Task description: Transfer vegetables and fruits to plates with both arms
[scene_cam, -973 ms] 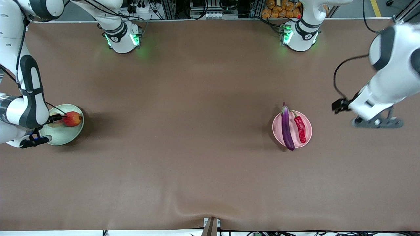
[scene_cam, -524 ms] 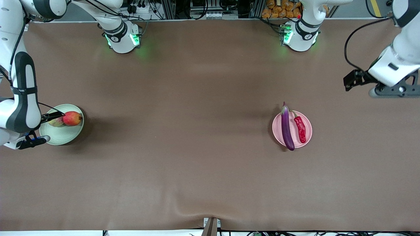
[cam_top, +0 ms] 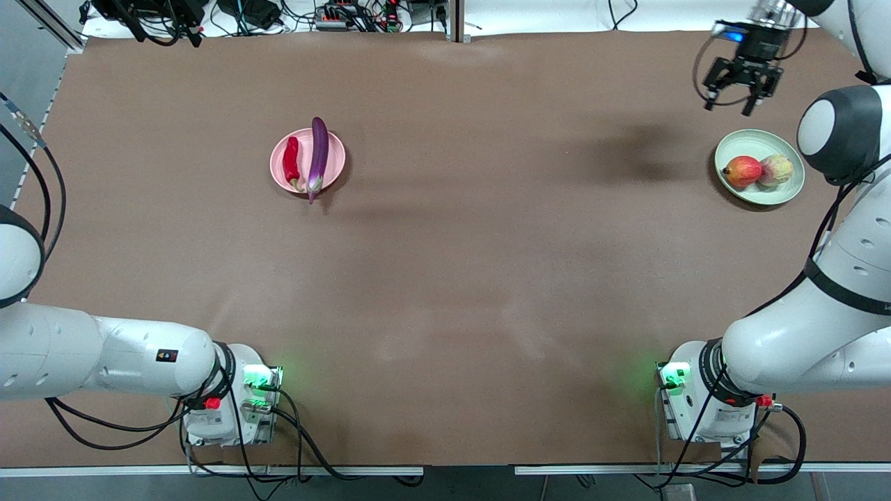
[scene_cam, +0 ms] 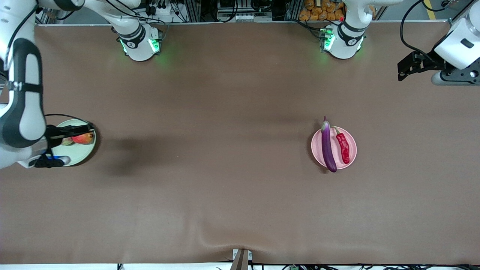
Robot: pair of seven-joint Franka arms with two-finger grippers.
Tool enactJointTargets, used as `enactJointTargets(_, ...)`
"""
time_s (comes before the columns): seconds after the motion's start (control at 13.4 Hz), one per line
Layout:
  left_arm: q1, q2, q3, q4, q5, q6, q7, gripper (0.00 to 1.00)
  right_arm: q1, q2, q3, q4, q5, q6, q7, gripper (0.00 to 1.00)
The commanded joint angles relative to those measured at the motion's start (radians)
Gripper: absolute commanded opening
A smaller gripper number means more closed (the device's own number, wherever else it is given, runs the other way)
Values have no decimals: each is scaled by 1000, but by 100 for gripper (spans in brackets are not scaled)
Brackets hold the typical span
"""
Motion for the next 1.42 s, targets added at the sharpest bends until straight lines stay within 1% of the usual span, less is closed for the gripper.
enactJointTargets(0.0,3,10,-11,41,-15,-30,15,100,85,-123,-2,-20,14,48,269,100)
enactJointTargets(0.07,3,10,-14,42,-15,-33,15,100,79,-186,-2,-20,9,77,291,100)
enactJointTargets(0.22,5,8,-21,42,-14,-33,20,100,73,-272,-3,-41,9,62,270,100)
enactJointTargets(0.37,9,10,-20,41,-15,-33,17,100,70,-384,0,-108,-32,65,269,100)
enactJointTargets(0.52,9,25,-20,44,-14,-25,18,100,68,-493,-2,-182,-44,71,268,100)
enactJointTargets(0.67,6,25,-20,44,-14,-22,17,100,73,-562,7,-245,-73,76,270,100)
enactJointTargets(0.75,6,24,-21,44,-17,-19,17,100,65,-590,32,-280,-90,111,270,100)
enactJointTargets(0.82,5,24,-21,44,-20,-14,15,100,44,-581,35,-276,-94,129,265,100)
enactJointTargets(0.9,3,24,-21,47,-20,-13,15,100,1,-568,40,-229,-81,128,232,100)
enactJointTargets(0.97,3,24,-21,62,-23,-13,15,100,-4,-517,47,-139,-87,99,154,100)
enactJointTargets(1.05,6,24,-21,65,-23,-13,15,100,-8,-481,66,-42,-104,26,125,100)
enactJointTargets(1.12,6,24,-21,65,-23,-13,15,100,-14,-435,84,35,-151,-60,126,100)
enactJointTargets(1.2,5,24,-21,64,-23,-13,15,100,-10,-435,92,64,-193,-100,118,100)
enactJointTargets(1.27,5,24,-21,64,-23,-13,15,100,-13,-438,95,84,-175,-113,115,100)
enactJointTargets(1.35,6,24,-21,64,-23,-13,14,100,-11,-455,95,77,-129,-116,126,100)
